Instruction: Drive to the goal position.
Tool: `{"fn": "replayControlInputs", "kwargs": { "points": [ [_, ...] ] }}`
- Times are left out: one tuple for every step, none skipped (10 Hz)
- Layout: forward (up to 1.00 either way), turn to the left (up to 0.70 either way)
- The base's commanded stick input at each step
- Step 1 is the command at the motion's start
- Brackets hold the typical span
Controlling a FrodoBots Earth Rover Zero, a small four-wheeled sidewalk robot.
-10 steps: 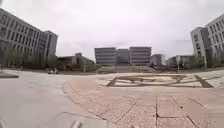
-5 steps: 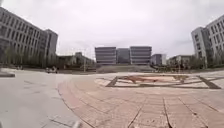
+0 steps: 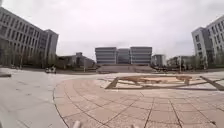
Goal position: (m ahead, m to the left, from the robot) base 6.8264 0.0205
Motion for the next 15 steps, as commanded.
{"fn": "replayControlInputs", "kwargs": {
  "points": [
    [0.70,0.00],
    [0.70,0.00],
    [0.70,0.00],
    [0.70,0.00],
    [0.70,0.00],
    [0.70,0.00],
    [0.70,0.00],
    [0.70,0.00],
    [0.70,0.00],
    [0.70,0.00],
    [0.70,0.00],
    [0.70,0.00],
    [0.70,0.00],
    [0.70,0.00],
    [0.70,0.00]
  ]
}}
